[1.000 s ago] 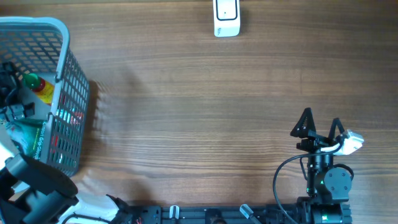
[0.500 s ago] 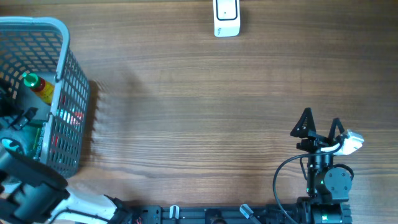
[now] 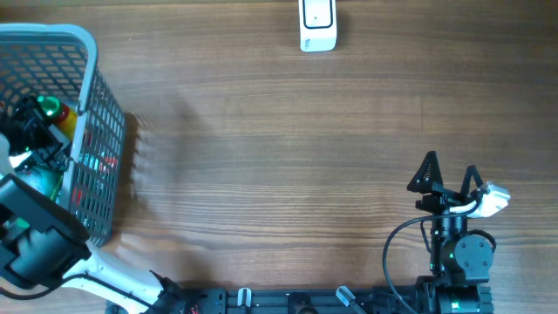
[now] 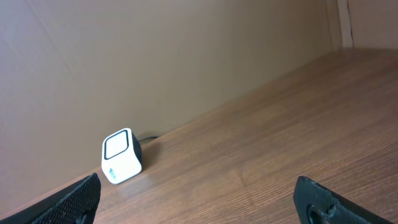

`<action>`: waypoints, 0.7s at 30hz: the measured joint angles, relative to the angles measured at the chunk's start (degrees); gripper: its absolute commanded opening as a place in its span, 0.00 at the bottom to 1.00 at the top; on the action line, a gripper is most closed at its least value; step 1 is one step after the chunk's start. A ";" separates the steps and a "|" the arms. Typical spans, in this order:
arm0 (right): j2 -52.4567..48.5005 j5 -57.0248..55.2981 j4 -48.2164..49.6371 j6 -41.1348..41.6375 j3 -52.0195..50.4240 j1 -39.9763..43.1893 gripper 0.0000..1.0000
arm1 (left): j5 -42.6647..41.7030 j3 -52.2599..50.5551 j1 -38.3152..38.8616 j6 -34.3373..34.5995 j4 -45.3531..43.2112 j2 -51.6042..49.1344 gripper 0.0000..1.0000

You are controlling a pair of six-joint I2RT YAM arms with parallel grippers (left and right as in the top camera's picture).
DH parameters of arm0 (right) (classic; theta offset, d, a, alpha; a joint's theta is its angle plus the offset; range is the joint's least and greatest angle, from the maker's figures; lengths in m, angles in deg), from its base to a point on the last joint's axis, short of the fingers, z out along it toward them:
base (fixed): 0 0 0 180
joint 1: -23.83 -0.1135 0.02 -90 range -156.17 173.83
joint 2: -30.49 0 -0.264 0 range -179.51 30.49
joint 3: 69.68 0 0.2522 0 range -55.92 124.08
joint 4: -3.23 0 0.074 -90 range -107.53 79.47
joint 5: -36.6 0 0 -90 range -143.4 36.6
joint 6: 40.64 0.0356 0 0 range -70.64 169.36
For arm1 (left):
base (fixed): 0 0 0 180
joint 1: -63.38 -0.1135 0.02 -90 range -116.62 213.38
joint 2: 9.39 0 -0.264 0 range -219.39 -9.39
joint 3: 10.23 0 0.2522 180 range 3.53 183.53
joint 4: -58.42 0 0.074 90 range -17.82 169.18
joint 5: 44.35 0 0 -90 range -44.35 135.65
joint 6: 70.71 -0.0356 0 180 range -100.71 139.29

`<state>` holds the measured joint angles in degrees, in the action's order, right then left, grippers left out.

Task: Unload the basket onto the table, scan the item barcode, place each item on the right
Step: 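Lower the left gripper into the basket and grasp the red-yellow sauce bottle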

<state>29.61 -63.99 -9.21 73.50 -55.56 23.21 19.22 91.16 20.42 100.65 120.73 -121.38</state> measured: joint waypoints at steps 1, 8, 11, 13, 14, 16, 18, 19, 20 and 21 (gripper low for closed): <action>0.00 0.00 0.00 0.00 0.00 0.00 1.00 | 0.00 0.00 0.17 0.04 -0.09 0.00 1.00; 0.00 0.00 0.00 0.00 0.00 0.00 1.00 | 0.02 0.00 0.31 0.94 -3.06 -0.11 1.00; 0.00 0.00 0.00 0.00 0.00 0.00 1.00 | 0.02 0.00 0.79 1.95 -4.11 -0.11 1.00; 0.00 0.00 0.00 0.00 0.00 0.00 1.00 | 0.02 0.00 1.33 2.93 -4.28 -0.11 1.00; 0.00 0.00 0.00 0.00 0.00 0.00 1.00 | 0.04 0.00 1.73 3.30 -4.57 -0.13 1.00; 0.00 0.00 0.00 0.00 0.00 0.00 1.00 | 0.02 0.00 2.45 3.63 -4.68 -0.20 1.00; 0.00 0.00 0.00 0.00 0.00 0.00 1.00 | -0.02 0.00 3.13 3.80 -4.70 -0.39 0.96; 0.00 0.00 0.00 0.00 0.00 0.00 1.00 | -0.04 0.00 3.50 3.87 -4.70 -0.61 0.91; 0.00 0.00 0.00 0.00 0.00 0.00 1.00 | -0.04 0.00 3.78 4.04 -4.70 -0.87 0.79; 0.00 0.00 0.00 0.00 0.00 0.00 1.00 | -0.04 0.00 4.24 4.07 -4.79 -1.49 0.70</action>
<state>29.61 -63.99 -9.21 73.50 -55.56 23.21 19.17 91.16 24.66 104.72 115.95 -122.86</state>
